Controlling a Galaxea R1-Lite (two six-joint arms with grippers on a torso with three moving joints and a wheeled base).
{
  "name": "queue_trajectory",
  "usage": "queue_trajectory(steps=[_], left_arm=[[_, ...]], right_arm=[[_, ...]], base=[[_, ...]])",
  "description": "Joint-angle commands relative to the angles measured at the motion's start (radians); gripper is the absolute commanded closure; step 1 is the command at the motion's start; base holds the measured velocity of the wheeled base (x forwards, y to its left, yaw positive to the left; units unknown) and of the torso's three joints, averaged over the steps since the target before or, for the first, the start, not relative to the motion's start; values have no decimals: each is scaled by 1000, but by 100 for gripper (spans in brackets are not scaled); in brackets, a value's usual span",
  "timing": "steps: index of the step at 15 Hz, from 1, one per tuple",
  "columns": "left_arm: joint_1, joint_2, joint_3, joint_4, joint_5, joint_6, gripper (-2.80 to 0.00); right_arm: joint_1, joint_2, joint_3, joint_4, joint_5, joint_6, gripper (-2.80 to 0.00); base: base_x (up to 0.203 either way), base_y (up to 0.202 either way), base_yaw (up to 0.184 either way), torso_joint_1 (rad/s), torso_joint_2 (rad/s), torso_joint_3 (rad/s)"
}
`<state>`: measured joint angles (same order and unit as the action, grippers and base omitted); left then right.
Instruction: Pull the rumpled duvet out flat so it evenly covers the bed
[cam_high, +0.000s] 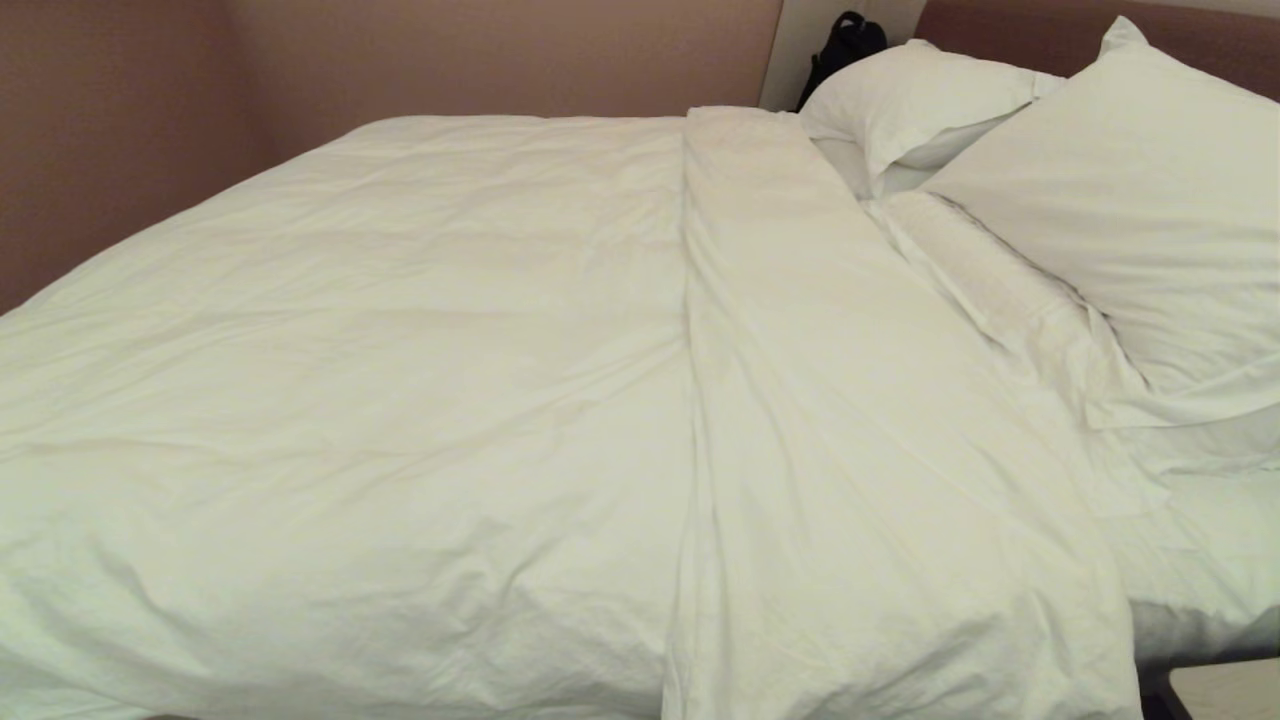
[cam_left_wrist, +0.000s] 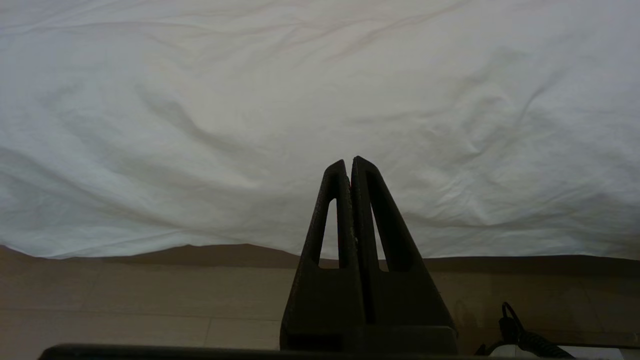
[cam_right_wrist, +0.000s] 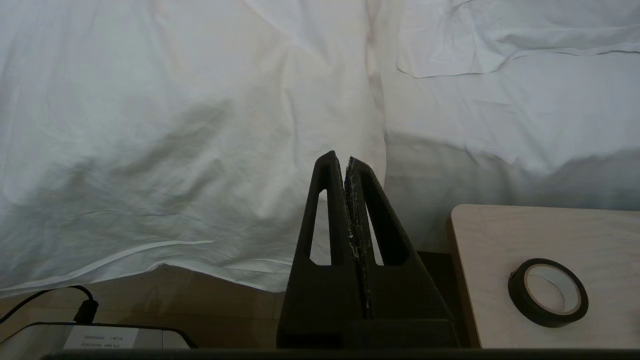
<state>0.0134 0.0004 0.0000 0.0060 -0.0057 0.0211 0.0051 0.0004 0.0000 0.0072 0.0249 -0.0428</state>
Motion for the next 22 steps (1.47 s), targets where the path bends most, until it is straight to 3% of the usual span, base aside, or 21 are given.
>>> queue_trajectory(steps=[1,22], left_arm=[[0,0,0,0,0,0,0],[0,0,0,0,0,0,0]], right_arm=[[1,0,0,-1,1,0,0],[1,0,0,0,1,0,0]], base=[[0,0,0,0,0,0],[0,0,0,0,0,0]])
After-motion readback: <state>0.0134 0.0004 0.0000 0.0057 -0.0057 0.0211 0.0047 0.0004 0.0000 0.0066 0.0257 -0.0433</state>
